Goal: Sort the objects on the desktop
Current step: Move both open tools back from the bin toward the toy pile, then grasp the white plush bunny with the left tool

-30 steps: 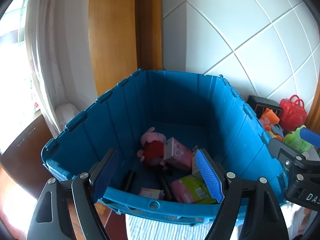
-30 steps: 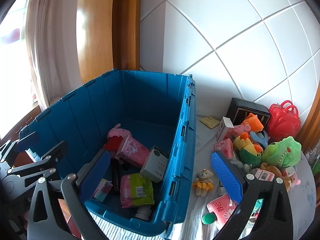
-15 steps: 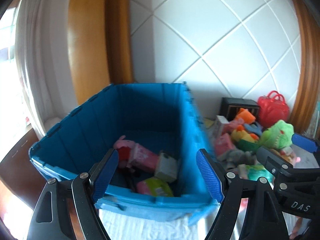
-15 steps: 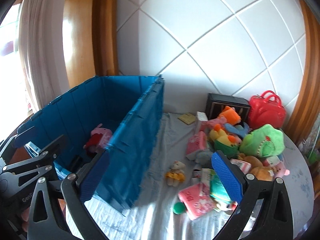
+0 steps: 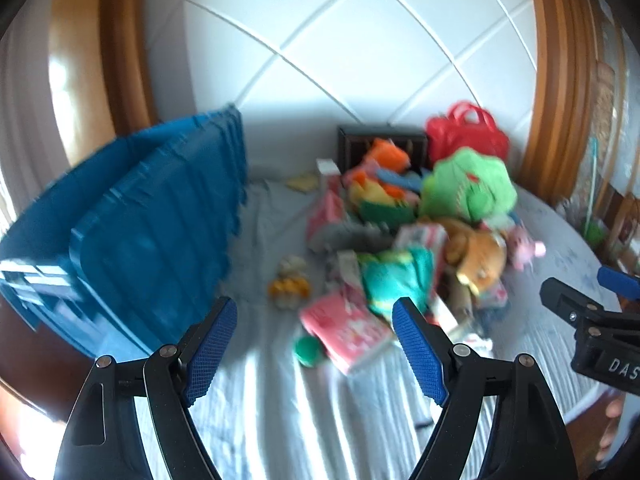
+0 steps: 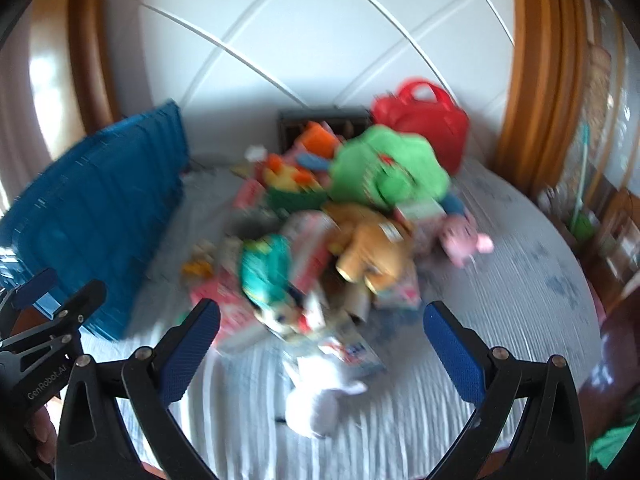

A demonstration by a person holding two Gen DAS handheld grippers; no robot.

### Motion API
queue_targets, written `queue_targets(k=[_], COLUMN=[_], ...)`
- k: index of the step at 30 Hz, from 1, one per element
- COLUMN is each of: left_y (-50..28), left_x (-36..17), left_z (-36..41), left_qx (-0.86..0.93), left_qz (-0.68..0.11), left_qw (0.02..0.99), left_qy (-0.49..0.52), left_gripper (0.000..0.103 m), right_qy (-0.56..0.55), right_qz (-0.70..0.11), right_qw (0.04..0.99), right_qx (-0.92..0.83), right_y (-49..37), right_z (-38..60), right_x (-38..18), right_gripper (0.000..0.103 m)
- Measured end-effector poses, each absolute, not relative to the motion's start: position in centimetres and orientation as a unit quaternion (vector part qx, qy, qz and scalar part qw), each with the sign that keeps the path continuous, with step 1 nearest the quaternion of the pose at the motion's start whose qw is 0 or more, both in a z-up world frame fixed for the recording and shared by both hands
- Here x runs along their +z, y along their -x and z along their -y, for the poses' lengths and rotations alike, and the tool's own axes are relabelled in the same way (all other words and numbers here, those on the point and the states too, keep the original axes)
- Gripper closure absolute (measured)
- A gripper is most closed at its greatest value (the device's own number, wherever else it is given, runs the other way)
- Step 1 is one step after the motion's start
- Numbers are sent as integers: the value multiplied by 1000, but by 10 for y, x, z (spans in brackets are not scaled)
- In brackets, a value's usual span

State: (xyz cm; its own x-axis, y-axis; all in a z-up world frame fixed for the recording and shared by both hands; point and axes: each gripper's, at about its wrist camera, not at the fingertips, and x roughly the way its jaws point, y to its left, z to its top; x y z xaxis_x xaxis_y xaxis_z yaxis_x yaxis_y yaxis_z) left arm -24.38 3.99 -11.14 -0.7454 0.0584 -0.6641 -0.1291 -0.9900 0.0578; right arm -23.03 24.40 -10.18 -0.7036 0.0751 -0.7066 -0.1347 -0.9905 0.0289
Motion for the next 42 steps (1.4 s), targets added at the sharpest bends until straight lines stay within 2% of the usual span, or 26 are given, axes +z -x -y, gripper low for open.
queue_targets(k=[10, 20, 22, 23, 26, 30, 37, 42], left_y=[245, 236, 238, 238, 234, 232, 241, 248], left_x=[-222, -295, -309, -311, -310, -305, -307, -313], left_z=[-126, -188, -196, -195, -189, -160, -124, -128], left_qx=[881, 854, 853, 855, 869, 882, 880, 878], left_qz=[-94, -108, -103, -87, -58, -46, -32, -36], left_qw=[117, 145, 144, 140, 105, 20, -51, -44], left_qy=[449, 488, 491, 492, 480, 468, 472, 476], left_gripper=[23, 23, 41, 52, 55, 57, 57, 56], right_qy=[486, 533, 538, 540, 543, 539, 529, 524], right_qz=[-81, -83, -82, -81, -69, -59, -39, -28], right_qw=[106, 126, 119, 114, 77, 19, -67, -79], right_qx=[864, 833, 831, 830, 833, 840, 845, 848], right_y=[211, 204, 207, 209, 216, 230, 255, 281], right_z=[-308, -348, -357, -359, -356, -335, -301, -291], right_x=[-210, -275, -284, -287, -296, -298, -301, -304], right_gripper=[0, 0, 0, 0, 0, 0, 0, 0])
